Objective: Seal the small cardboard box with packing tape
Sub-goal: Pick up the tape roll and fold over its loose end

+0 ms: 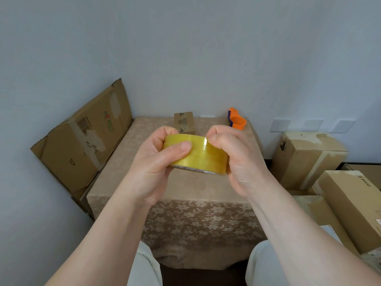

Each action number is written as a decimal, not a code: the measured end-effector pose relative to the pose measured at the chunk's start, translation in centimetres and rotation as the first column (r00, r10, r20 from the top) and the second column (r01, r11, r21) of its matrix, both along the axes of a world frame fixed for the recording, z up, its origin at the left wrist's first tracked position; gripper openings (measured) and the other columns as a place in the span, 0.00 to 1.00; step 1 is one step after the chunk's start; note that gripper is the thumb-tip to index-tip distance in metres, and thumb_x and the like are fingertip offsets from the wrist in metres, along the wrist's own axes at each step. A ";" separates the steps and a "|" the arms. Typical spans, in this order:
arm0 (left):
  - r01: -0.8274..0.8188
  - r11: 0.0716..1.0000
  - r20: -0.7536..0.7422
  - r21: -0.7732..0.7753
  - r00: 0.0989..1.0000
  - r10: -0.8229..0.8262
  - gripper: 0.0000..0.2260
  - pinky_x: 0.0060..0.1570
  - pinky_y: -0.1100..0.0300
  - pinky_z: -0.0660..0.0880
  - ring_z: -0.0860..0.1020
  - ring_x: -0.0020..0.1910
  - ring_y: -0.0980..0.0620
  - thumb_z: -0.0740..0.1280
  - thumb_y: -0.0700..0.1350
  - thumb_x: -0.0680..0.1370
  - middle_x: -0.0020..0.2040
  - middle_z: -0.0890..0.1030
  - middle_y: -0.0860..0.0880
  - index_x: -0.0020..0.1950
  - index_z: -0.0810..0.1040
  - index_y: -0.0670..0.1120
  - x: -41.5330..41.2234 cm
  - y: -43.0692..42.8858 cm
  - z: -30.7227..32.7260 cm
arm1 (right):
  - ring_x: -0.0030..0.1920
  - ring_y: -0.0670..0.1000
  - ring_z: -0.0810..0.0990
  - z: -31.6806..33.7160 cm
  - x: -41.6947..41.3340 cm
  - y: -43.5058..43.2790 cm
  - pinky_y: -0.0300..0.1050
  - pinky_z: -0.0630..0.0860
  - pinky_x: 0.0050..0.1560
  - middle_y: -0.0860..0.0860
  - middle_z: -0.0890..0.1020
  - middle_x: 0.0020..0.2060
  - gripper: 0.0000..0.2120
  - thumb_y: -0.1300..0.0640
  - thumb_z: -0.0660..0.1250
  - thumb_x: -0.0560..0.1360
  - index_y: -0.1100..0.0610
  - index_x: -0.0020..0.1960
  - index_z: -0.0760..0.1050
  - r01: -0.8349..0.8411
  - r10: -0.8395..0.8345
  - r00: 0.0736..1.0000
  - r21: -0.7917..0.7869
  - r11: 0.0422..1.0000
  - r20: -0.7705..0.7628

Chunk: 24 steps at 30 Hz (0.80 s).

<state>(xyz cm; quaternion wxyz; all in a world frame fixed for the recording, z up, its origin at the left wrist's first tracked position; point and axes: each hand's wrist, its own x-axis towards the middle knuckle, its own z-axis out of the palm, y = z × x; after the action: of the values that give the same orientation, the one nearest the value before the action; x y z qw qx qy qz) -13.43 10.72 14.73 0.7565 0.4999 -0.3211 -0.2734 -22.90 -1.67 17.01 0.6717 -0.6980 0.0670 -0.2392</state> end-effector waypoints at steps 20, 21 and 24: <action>-0.180 0.982 -0.028 0.060 0.983 0.182 0.16 0.38 0.58 0.72 0.75 0.37 0.53 0.73 0.53 0.61 0.39 0.76 0.50 0.42 0.73 0.50 -0.3 -1.0 0.3 | 0.34 0.47 0.68 0.1 0.5 -0.4 0.46 0.63 0.38 0.48 0.68 0.27 0.08 0.58 0.56 0.62 0.52 0.26 0.69 0.047 -0.041 0.997 0.094 0.995 -0.066; -0.275 0.958 -0.023 0.077 0.961 0.277 0.20 0.41 0.56 0.73 0.77 0.42 0.51 0.73 0.57 0.61 0.44 0.77 0.48 0.46 0.73 0.49 -0.2 -1.2 0.3 | 0.38 0.51 0.70 -0.2 0.8 -0.5 0.49 0.66 0.41 0.51 0.71 0.31 0.07 0.57 0.57 0.63 0.53 0.29 0.72 0.053 -0.042 0.996 0.152 0.987 -0.078; -0.615 0.766 0.226 0.188 0.786 0.576 0.30 0.58 0.56 0.72 0.74 0.57 0.51 0.68 0.68 0.60 0.57 0.74 0.50 0.54 0.70 0.52 -0.7 -1.5 0.4 | 0.50 0.62 0.75 -1.2 1.5 -0.5 0.59 0.72 0.54 0.62 0.77 0.46 0.13 0.53 0.60 0.67 0.58 0.45 0.78 0.109 -0.078 0.992 0.343 0.933 -0.103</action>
<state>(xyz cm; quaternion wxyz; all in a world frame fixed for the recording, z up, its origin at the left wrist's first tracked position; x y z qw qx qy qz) -14.13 9.21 15.12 0.7069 0.6874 -0.1659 -0.0175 -21.44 -2.19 15.80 0.7689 -0.5739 0.1707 -0.2243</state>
